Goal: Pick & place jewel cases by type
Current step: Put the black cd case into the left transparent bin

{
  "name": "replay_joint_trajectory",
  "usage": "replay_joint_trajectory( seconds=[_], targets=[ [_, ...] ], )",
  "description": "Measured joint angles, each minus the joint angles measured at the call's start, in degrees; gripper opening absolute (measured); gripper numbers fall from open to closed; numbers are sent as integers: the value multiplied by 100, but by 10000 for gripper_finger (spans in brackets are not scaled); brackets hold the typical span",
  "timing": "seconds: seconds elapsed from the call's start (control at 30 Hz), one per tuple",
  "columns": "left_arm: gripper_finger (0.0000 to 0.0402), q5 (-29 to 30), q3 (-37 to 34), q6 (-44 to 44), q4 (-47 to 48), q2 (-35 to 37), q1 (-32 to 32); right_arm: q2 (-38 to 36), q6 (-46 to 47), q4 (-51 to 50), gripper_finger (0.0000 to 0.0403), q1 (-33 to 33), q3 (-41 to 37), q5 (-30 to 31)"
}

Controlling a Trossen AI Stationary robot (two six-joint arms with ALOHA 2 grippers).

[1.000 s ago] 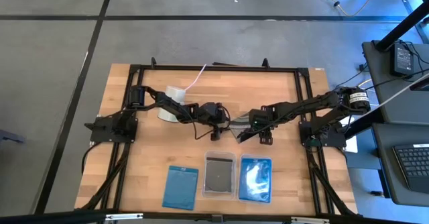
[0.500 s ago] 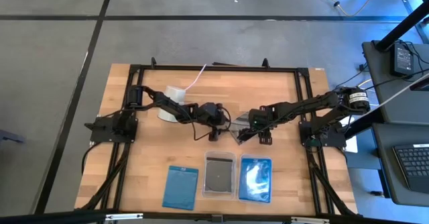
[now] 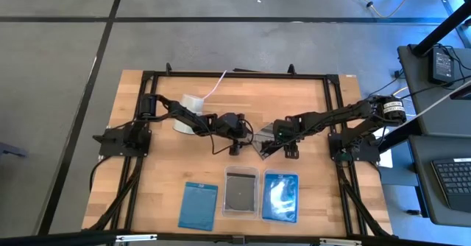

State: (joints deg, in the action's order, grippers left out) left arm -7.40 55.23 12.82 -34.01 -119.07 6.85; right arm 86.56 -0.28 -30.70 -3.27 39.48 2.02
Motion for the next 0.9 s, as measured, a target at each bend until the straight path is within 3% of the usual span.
replay_joint_trajectory(
  seconds=[0.47, 0.9],
  targets=[
    [219, 441, 2, 212, -54, 245, -55, -10, -31, -73, 240, -1, 9, -31],
    [219, 492, 2, 293, -158, 282, -65, -11, -164, -83, 240, -2, 9, -33]
  ],
)
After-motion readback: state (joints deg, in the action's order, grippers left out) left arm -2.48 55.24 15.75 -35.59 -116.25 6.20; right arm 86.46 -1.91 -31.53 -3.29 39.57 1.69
